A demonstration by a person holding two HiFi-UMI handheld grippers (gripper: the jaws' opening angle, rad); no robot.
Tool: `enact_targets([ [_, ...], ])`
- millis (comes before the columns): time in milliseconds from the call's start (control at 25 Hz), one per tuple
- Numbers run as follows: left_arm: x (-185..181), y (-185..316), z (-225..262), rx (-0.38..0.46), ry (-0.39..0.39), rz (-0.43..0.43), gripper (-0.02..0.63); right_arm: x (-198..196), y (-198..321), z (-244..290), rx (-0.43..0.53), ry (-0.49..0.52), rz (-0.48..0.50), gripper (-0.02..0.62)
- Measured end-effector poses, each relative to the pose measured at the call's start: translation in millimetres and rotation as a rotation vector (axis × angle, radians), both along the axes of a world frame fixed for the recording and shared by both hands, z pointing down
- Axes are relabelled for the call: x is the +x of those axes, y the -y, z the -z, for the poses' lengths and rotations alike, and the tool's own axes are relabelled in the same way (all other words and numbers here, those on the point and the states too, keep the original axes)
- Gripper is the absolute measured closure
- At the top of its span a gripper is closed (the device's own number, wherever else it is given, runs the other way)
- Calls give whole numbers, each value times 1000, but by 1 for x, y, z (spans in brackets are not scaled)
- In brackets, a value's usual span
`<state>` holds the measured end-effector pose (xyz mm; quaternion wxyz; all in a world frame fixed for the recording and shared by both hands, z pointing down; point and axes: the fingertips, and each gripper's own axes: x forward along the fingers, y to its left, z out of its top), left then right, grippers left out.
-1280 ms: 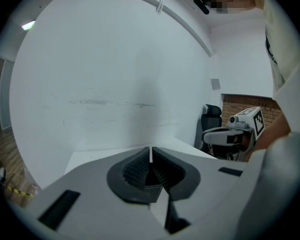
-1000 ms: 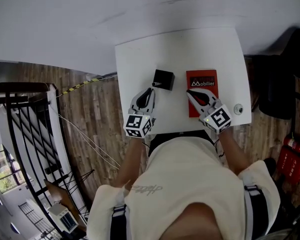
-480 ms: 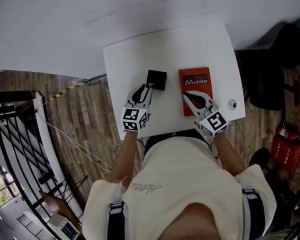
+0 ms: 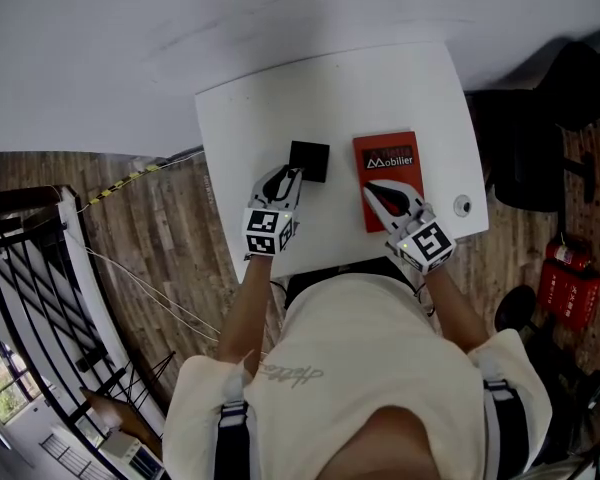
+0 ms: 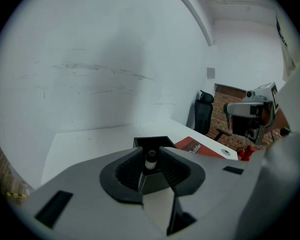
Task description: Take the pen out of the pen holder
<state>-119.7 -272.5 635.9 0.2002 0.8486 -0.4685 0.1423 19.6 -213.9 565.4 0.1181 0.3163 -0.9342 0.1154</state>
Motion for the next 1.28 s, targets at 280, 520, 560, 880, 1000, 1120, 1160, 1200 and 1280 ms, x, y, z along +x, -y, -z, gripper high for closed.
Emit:
enact_targets([
  [280,2,1,-4,16,28,-9,519,-8,5,0,0,1,15,589],
  [520,2,3,-3,24,34,-6,525,-3,3,-2,-4,-3,0,589],
  [560,2,3,-3,24,35,-6,525,-2,3,-2,-3,-3,-4,589],
  [880,1,4,9,52,34,4,526,2,4,3,14,4,-9,589],
  [1000,0,2,20,68,24,7,526,0,3,6,24,7,-3,589],
  [1120,-1,1,31,79,14,18,526,-3,1,10,36,12,2,589],
  [1160,-1,1,34,84,14,20,526,-2,1,11,39,13,3,589],
  [1200,-2,1,37,89,15,21,526,-2,1,11,42,15,3,589],
  [1280,-3,1,44,104,14,21,526,-2,1,13,47,18,1,589],
])
